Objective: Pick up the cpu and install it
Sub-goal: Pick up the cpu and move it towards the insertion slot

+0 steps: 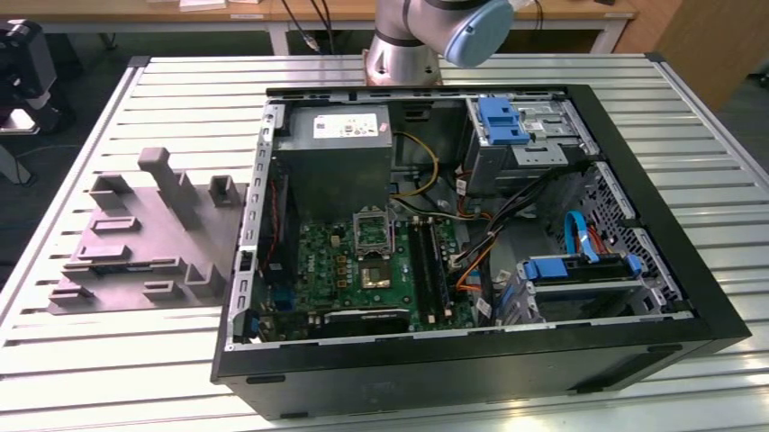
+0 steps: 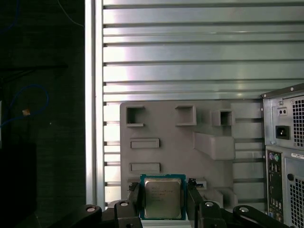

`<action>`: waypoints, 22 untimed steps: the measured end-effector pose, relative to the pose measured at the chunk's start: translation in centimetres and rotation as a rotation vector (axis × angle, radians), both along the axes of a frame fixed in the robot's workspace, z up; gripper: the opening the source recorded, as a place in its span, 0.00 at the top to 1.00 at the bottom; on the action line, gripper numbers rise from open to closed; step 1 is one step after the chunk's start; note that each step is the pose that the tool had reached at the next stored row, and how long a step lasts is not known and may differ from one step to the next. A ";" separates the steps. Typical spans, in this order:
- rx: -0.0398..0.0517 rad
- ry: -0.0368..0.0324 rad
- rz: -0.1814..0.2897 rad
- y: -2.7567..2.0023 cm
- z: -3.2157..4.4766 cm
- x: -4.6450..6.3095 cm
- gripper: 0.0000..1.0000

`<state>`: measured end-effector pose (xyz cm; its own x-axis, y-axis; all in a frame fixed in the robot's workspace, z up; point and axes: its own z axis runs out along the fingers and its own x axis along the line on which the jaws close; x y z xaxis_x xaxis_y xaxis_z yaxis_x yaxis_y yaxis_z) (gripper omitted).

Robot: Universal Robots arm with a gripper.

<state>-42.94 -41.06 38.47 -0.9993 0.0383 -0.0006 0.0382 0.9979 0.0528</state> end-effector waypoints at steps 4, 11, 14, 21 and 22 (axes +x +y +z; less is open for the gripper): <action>0.0000 0.0000 0.000 0.00 0.00 0.3 0.53; 0.0000 -0.0001 0.000 0.00 0.00 0.4 0.53; 0.0000 0.0000 0.000 0.00 0.00 0.5 0.53; 0.0000 0.0000 0.000 0.00 0.00 0.6 0.53; 0.0000 -0.0001 0.000 0.00 0.00 0.6 0.53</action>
<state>-42.29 -41.06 38.47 -0.9993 0.0383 -0.0007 0.0383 0.9979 0.0528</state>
